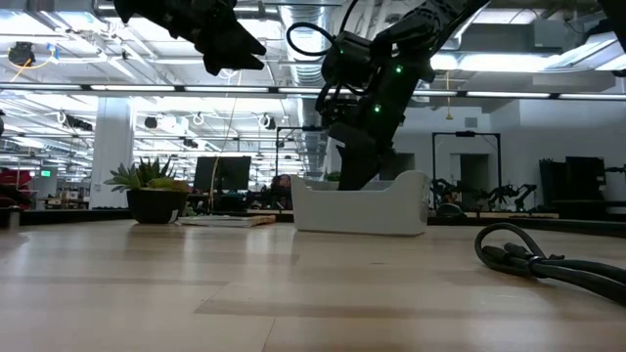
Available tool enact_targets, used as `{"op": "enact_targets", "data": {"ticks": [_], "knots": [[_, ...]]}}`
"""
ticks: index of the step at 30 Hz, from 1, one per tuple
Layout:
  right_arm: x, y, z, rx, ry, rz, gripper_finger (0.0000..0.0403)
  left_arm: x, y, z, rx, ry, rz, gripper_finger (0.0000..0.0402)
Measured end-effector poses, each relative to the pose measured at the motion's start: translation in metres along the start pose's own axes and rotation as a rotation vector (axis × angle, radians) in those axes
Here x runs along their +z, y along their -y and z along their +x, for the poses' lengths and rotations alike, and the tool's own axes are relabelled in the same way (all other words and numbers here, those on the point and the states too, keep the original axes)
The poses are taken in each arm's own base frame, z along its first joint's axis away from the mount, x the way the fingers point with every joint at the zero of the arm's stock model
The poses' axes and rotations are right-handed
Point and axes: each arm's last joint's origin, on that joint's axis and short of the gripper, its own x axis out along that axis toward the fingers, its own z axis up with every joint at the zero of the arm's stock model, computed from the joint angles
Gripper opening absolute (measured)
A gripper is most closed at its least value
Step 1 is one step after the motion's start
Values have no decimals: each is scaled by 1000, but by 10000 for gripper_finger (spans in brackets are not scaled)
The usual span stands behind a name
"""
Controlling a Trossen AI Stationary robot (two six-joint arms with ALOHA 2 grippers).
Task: Pick and place USB-C Cables
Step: Put the black charger cable into the gray bin
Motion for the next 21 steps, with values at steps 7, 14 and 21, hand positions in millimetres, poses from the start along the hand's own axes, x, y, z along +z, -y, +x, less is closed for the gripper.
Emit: {"op": "enact_targets", "data": {"ticks": [7, 14, 21], "knots": [[26, 5, -50, 24, 106, -27, 216, 0, 0, 0, 0, 0, -6, 212], [27, 22, -176, 39, 211, -19, 221, 0, 1, 0, -15, -3, -39, 212], [-27, 27, -268, 108, 227, 120, 210, 1, 17, 2, -138, 0, -84, 212]]}}
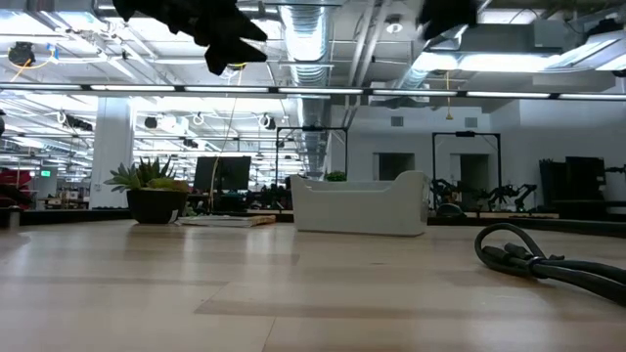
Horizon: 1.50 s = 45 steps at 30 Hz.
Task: Pick and place USB-C Cables
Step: Put the black charger cable into the gray bin
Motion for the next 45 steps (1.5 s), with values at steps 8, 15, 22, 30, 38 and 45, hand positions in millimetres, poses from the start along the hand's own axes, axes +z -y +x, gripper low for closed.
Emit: {"op": "enact_targets", "data": {"ticks": [8, 15, 22, 30, 38, 45], "knots": [[-63, -21, -35, 22, -103, 152, 205, -20, 45, 34, -149, -128, 64, 212], [-109, -51, -18, 20, -165, 163, 205, -48, 90, 81, -293, -181, 143, 212], [-138, -75, 0, -5, -221, 150, 204, -81, 119, 136, -382, -91, 170, 212], [-155, -98, 11, -50, -233, 107, 204, -129, 133, 184, -386, 14, 216, 212], [-169, -115, 20, -77, -253, 87, 204, -149, 160, 225, -517, 30, 291, 212], [-179, -124, 20, -71, -263, 90, 204, -145, 177, 261, -594, 4, 426, 212]]}}
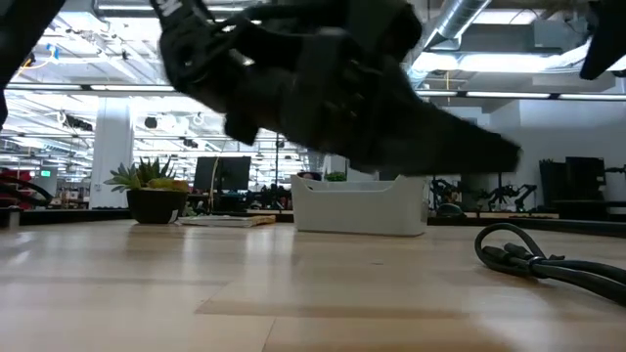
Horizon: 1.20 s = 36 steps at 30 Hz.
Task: Pick and place USB-C Cables
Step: Put the black charger cable into the gray bin
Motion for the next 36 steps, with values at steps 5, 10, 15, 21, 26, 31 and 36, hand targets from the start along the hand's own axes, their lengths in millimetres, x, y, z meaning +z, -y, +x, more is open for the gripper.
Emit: {"op": "enact_targets", "data": {"ticks": [5, 10, 15, 21, 26, 31, 36], "knots": [[-6, -2, -3, 12, -3, 10, 204, 11, -1, 12, -79, -157, 143, 212], [-10, -3, -5, 24, -5, 16, 204, 22, 4, 17, -132, -210, 286, 212], [-13, -4, -7, 32, -7, 7, 204, 23, 4, 17, -144, -207, 369, 212], [-13, -4, -7, 32, -7, 7, 204, 22, 0, 16, -148, -204, 398, 212], [-13, -4, -7, 31, -7, 6, 204, 21, -1, 15, -192, -198, 394, 212], [-13, -4, -7, 31, -7, 6, 204, 23, -2, 15, -188, -199, 432, 212], [-13, -4, -7, 31, -7, 7, 204, 31, -6, 16, -172, -202, 444, 212]]}}
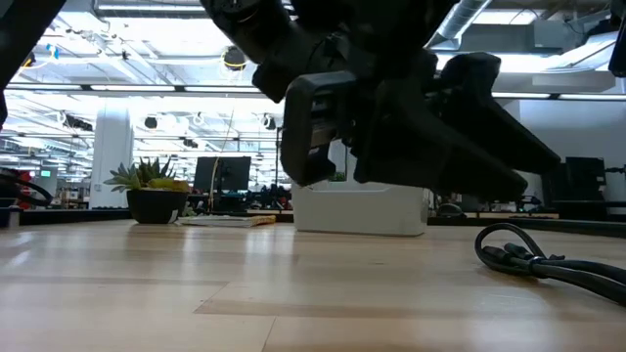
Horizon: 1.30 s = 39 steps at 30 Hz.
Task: Pick and place USB-C Cables
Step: Put the black charger cable into the gray bin
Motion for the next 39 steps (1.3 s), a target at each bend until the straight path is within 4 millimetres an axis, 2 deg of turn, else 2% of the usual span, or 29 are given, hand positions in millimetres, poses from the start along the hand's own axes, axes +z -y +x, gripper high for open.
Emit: {"op": "enact_targets", "data": {"ticks": [7, 14, 18, 30, 34, 39], "knots": [[0, 0, 0, 1, 0, 0, 204, 6, -12, 1, -35, -25, -20, 212], [0, 0, 0, 5, 1, 2, 204, 2, -18, 30, -185, -139, -60, 212], [0, -1, 0, 7, 2, 2, 204, 8, -24, 33, -204, -142, -39, 212], [0, -1, 0, 7, 2, 1, 205, -17, -20, 37, -287, -199, -86, 211], [0, -1, 0, 7, 2, 0, 205, -18, -18, 38, -292, -210, -88, 184], [0, -1, 0, 7, 2, -3, 205, -21, -19, 38, -272, -239, -86, 106]]}}
